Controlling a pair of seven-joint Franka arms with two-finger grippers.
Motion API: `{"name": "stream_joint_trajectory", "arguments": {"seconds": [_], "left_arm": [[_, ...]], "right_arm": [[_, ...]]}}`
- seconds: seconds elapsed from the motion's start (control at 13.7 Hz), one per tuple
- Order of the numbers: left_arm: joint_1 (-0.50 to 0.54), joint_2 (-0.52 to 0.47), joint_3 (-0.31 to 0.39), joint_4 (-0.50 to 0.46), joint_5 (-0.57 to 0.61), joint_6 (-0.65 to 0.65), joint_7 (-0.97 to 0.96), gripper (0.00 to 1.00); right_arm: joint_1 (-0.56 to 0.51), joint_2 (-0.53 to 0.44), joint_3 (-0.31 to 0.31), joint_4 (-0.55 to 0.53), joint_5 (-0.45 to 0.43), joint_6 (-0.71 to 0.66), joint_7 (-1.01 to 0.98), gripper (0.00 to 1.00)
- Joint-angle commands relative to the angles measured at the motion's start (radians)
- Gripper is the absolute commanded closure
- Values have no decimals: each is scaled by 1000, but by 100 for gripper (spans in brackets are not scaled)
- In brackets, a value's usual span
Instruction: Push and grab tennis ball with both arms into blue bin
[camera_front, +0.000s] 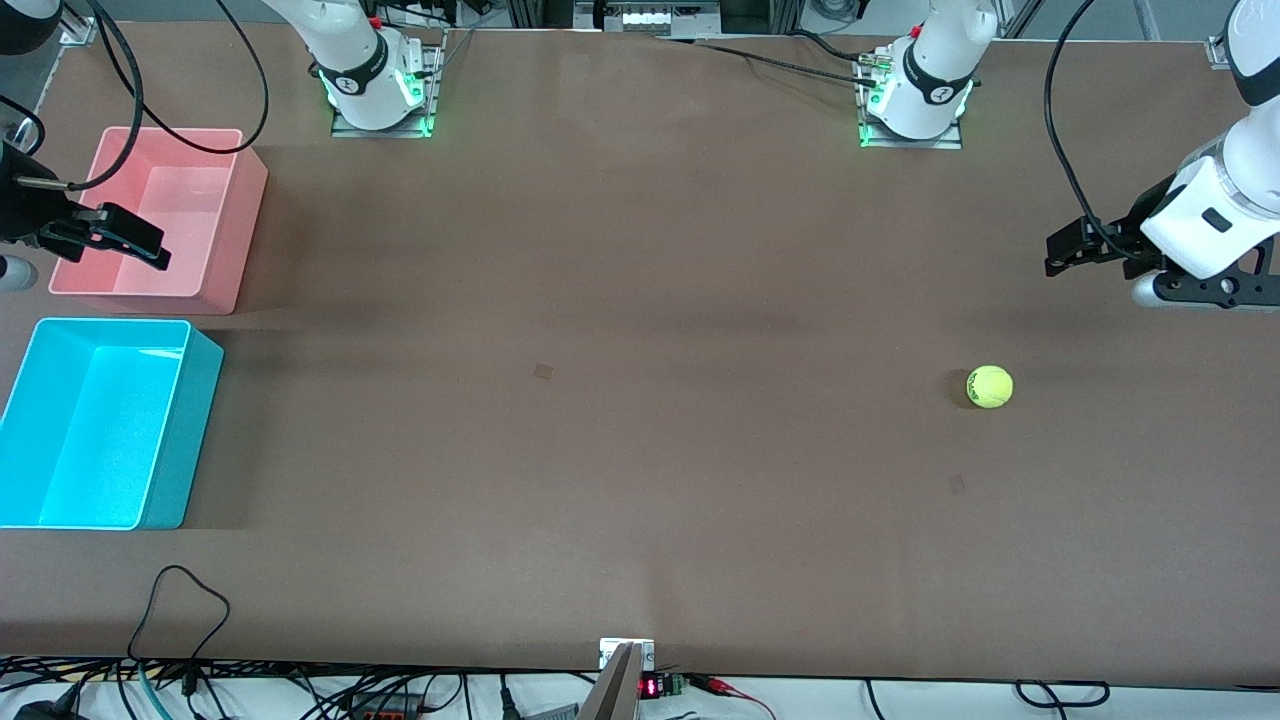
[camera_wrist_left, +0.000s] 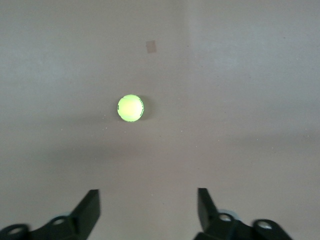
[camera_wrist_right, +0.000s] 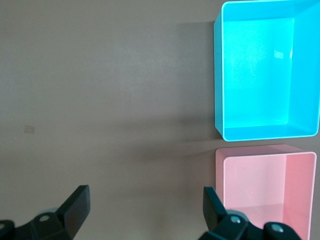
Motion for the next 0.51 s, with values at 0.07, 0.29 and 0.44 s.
{"name": "stream_joint_trajectory", "arguments": {"seconds": [0.07, 0.29, 0.44], "left_arm": [[-4, 30, -6, 50, 2, -45, 69, 86], [-9, 30, -9, 48, 0, -101, 99, 99], [-13, 31, -9, 48, 0, -126, 138, 99]], "right_arm": [[-2, -20, 7, -23, -11, 9, 5, 0], [-2, -17, 7, -23, -11, 8, 5, 0], [0, -17, 7, -23, -11, 11, 5, 0]]}}
